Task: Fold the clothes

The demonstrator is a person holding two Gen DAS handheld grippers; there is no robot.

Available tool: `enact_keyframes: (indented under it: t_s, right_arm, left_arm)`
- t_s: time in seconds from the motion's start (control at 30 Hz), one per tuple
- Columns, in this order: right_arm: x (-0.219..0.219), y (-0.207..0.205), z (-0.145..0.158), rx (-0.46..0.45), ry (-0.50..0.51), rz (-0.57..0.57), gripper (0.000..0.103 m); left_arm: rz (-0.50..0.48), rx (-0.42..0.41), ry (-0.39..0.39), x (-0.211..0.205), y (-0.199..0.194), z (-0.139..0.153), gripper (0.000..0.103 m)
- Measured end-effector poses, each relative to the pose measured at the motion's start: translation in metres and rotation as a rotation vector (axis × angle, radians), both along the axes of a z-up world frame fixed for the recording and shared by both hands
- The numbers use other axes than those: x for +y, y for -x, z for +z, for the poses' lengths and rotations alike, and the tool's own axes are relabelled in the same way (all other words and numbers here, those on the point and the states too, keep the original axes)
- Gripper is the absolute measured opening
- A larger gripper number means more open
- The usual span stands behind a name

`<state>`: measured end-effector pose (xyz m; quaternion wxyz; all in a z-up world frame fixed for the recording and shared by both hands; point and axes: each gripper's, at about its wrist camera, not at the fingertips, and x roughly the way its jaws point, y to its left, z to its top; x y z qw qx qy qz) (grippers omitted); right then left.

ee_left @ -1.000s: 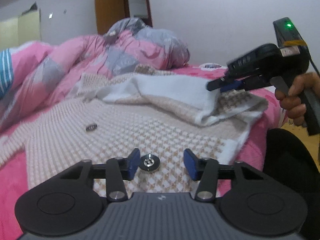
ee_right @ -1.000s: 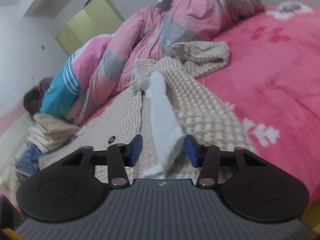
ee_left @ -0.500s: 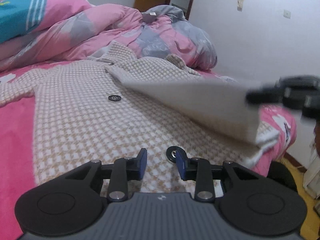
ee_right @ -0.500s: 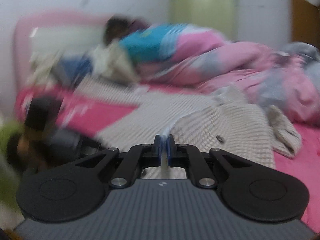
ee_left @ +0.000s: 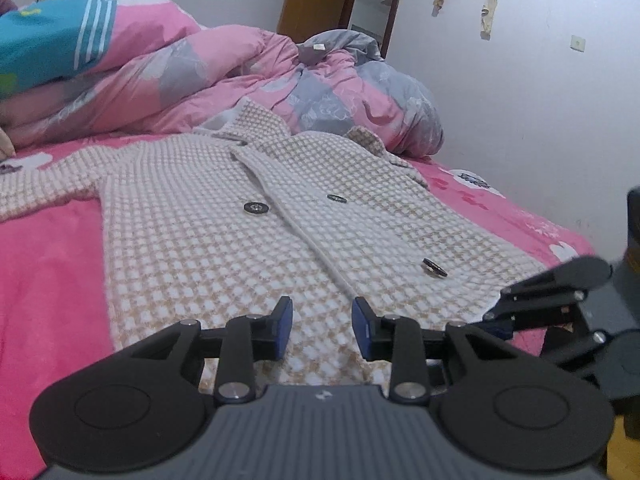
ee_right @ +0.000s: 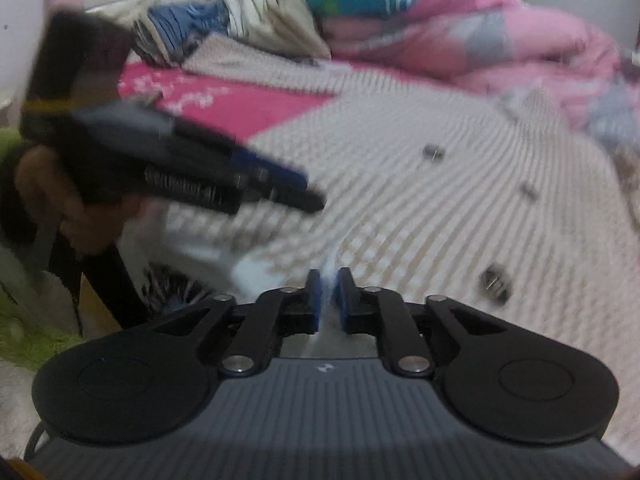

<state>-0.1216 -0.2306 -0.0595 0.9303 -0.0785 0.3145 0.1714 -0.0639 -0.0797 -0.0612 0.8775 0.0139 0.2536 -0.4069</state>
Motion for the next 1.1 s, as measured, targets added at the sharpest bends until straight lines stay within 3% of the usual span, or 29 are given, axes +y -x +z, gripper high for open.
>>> enact_keyframes:
  t_s: [0.1, 0.2, 0.37, 0.5, 0.6, 0.7, 0.83, 0.97, 1.1]
  right_arm:
    - [-0.003, 0.012, 0.001, -0.005, -0.13, -0.018, 0.029]
    - [-0.023, 0.027, 0.008, -0.002, -0.265, -0.059, 0.031]
    - [-0.089, 0.042, 0.033, -0.061, -0.475, -0.296, 0.034]
    - [-0.129, 0.029, 0.063, -0.155, -0.598, -0.41, 0.042]
    - [-0.14, -0.004, 0.086, -0.176, -0.62, -0.419, 0.045]
    - [-0.14, -0.062, 0.104, -0.105, -0.576, -0.416, 0.047]
    - [-0.126, -0.161, 0.104, 0.054, -0.452, -0.392, 0.049]
    - [-0.09, -0.257, 0.082, 0.133, -0.167, -0.361, 0.05]
    - [-0.069, -0.321, 0.041, 0.186, 0.061, -0.376, 0.047]
  left_arm:
    - [-0.038, -0.03, 0.002, -0.002, 0.003, 0.002, 0.034]
    - [-0.131, -0.044, 0.001, -0.009, 0.007, 0.002, 0.043]
    - [-0.207, 0.036, -0.041, -0.029, 0.009, -0.006, 0.044]
    - [-0.177, 0.122, -0.021, -0.035, 0.001, -0.011, 0.034]
    - [-0.167, 0.176, 0.015, -0.032, -0.005, -0.013, 0.023]
    - [-0.169, 0.203, 0.046, -0.028, -0.008, -0.016, 0.014]
    - [-0.193, 0.248, 0.075, -0.027, -0.014, -0.021, 0.014]
    - [-0.212, 0.276, 0.1, -0.025, -0.02, -0.026, 0.014]
    - [-0.221, 0.269, 0.131, -0.022, -0.021, -0.03, 0.007]
